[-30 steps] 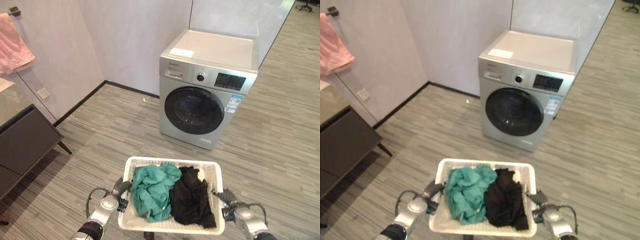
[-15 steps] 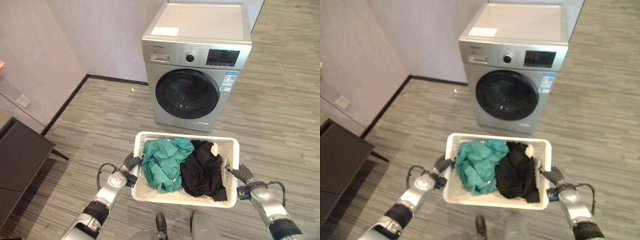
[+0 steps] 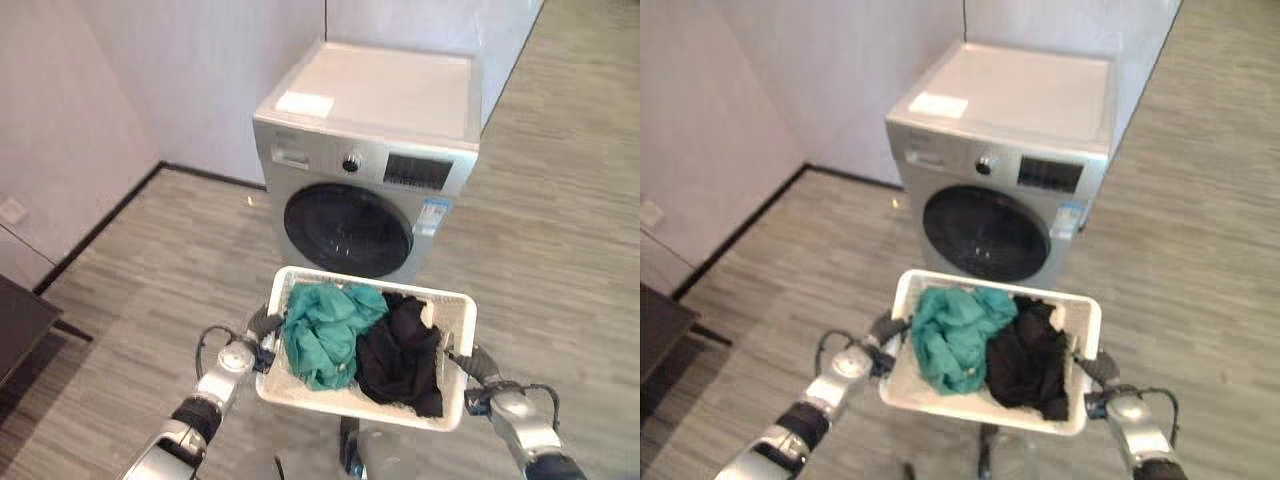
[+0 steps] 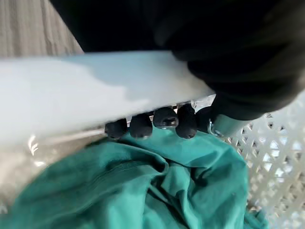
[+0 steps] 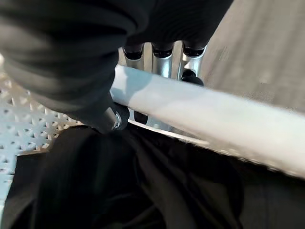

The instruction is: Grab the laundry basket,head to the washer,open it,put in the laundry and shut it.

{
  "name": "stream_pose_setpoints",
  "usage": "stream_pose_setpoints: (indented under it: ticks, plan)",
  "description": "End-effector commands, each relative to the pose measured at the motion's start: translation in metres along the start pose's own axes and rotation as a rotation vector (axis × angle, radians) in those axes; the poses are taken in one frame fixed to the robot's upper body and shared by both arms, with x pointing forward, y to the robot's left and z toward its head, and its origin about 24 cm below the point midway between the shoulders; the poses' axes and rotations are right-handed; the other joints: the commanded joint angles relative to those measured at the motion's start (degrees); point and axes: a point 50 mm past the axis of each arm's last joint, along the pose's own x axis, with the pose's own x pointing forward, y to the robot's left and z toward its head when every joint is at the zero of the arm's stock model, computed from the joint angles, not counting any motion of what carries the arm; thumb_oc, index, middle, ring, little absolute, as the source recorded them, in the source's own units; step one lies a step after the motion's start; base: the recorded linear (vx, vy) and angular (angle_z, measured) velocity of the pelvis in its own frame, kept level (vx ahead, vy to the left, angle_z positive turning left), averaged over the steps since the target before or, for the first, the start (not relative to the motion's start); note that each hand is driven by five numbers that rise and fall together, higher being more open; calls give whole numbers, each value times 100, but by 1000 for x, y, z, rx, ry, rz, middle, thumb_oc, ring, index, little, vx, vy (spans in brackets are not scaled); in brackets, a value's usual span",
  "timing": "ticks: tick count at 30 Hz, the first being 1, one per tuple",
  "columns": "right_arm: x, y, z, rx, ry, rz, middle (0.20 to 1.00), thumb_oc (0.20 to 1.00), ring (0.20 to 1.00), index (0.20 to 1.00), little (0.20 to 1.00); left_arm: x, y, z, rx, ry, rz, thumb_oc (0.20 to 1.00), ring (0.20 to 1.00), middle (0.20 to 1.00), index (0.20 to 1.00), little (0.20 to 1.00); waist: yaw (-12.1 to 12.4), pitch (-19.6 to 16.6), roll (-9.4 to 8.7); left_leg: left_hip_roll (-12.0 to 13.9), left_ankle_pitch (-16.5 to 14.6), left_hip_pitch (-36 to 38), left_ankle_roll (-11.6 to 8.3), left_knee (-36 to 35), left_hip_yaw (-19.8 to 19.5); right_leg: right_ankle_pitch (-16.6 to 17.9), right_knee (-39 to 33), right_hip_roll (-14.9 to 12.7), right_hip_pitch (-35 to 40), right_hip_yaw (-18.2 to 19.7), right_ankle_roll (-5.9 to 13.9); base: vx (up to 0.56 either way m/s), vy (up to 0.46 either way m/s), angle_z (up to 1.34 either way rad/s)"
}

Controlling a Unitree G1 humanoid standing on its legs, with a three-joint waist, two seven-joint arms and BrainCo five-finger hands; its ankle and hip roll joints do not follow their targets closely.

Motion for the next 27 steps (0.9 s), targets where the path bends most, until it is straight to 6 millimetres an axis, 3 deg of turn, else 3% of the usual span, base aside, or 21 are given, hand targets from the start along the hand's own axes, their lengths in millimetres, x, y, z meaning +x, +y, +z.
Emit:
stream_pose_setpoints:
  ticks: [1, 2, 3, 4, 5, 6, 8, 10, 15, 27]
  plan:
    - [-1, -29, 34, -12, -151, -61, 200, 200, 200, 200, 200, 11, 29, 60, -16, -218, 109, 200, 200, 200, 200, 200, 7, -47, -37, 124, 861, 1031, 336, -2014, 559, 66, -770, -336, 496, 324, 257, 571, 162, -46]
    - [-3, -29, 29, -25, -141, -56, 200, 200, 200, 200, 200, 9, 31, 57, -26, -218, 117, 200, 200, 200, 200, 200, 119, -96, -56, 136, 818, 1092, 305, -3835, 505, -24, -845, -403, 701, 512, 417, 756, 275, -54]
    - [-3, -29, 29, -33, -142, -56, 200, 200, 200, 200, 200, 8, 34, 51, -27, -203, 134, 200, 200, 200, 200, 200, 250, -107, -8, 114, 1074, 1161, 226, -4880, 116, -140, -870, -413, 859, 650, 481, 456, 260, -76]
    - [-3, -29, 29, -33, -142, -56, 200, 200, 200, 200, 200, 8, 34, 51, -26, -203, 135, 200, 200, 200, 200, 200, 246, -114, -12, 108, 1104, 1166, 227, -4916, 116, -133, -873, -417, 850, 647, 481, 279, 164, -85]
    - [-2, -28, 30, -36, -144, -55, 200, 200, 200, 200, 200, 7, 37, 49, -31, -198, 144, 200, 200, 200, 200, 200, 324, -110, 21, 48, 1198, 1124, 207, -5228, -229, -189, -856, -394, 909, 751, 486, 195, 100, -93]
    - [0, -27, 33, -42, -152, -52, 200, 200, 200, 200, 200, 6, 40, 46, -31, -193, 154, 200, 200, 200, 200, 200, 394, -90, 46, -14, 1238, 1041, 174, -5346, -628, -256, -840, -365, 997, 909, 492, 275, 166, -105]
    - [2, -23, 33, -44, -149, -39, 200, 200, 200, 200, 200, 5, 43, 45, -45, -195, 162, 200, 200, 200, 200, 200, 390, -114, 182, 59, 1221, 1235, 130, -5409, -828, -351, -745, -311, 1037, 1082, 503, 222, 164, -118]
    - [2, -18, 31, -37, -143, -25, 200, 200, 200, 200, 200, 4, 43, 42, -45, -184, 167, 200, 200, 200, 200, 200, 347, -161, 253, 69, 1185, 1371, 112, -5422, -648, -364, -739, -393, 1101, 1107, 529, 244, 255, -59]
    - [0, -2, 18, -16, -109, 23, 200, 200, 200, 200, 200, -1, 52, 34, -37, -174, 187, 200, 200, 200, 200, 200, 412, -367, 258, -229, 903, 1855, 317, -5743, -320, -285, -704, -715, 1033, 1373, 746, 167, 234, -26]
    - [-10, 10, 1, -14, -78, 75, 200, 200, 200, 200, 200, -14, 59, 13, -46, -134, 209, 200, 200, 200, 200, 200, 466, -435, 52, -319, 814, 2061, 429, -6000, -262, -191, -851, -818, 1037, 1317, 886, 24, 43, 8]
